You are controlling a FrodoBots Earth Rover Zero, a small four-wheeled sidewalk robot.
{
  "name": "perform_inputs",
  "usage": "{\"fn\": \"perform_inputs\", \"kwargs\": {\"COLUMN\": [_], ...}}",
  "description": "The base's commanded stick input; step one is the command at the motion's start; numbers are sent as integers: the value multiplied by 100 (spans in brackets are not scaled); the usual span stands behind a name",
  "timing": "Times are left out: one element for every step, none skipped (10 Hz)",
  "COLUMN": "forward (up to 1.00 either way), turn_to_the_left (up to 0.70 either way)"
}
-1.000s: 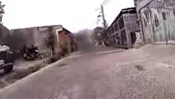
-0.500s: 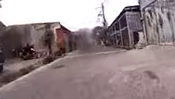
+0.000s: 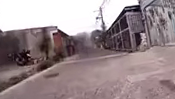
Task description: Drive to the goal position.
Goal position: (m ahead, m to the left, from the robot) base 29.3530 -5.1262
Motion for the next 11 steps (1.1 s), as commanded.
{"fn": "perform_inputs", "kwargs": {"forward": [100, 100, 100, 100, 100, 100, 100, 100, 100, 100, 100], "turn_to_the_left": [0, 0, -12, -34, -35, -16, -6, 0, 0, 0, 0]}}
